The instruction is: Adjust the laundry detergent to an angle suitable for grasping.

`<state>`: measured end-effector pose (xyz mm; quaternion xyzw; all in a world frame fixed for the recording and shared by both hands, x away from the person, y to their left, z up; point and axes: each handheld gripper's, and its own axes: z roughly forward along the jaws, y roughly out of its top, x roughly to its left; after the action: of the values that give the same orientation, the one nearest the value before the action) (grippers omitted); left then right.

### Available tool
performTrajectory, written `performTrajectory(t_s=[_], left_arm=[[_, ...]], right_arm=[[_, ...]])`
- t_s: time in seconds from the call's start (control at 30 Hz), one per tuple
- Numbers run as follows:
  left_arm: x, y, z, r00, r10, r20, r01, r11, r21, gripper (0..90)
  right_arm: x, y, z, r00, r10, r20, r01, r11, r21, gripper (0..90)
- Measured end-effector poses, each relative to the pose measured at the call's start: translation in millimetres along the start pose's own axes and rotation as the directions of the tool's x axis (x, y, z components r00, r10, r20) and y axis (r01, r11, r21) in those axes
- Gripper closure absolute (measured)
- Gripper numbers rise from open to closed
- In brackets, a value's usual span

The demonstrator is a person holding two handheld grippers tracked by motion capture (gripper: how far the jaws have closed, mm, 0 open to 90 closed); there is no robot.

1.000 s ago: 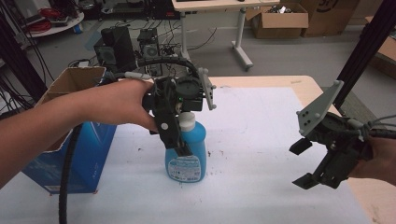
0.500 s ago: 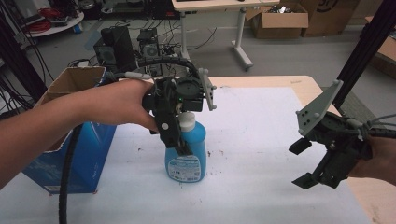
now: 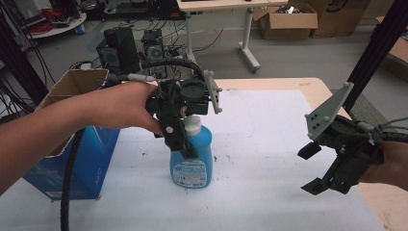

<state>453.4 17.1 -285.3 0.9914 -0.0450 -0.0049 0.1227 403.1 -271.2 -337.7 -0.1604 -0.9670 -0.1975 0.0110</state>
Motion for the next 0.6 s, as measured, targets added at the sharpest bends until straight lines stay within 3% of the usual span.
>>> performTrajectory(t_s=[0.6], left_arm=[[-1.7,0.7,-1.0,0.9999,0.004,-0.015,-0.004,1.0,0.006,37.5]], right_arm=[[0.3,-0.8,0.3,1.0,0.003,-0.001,-0.003,1.0,0.0,18.2]])
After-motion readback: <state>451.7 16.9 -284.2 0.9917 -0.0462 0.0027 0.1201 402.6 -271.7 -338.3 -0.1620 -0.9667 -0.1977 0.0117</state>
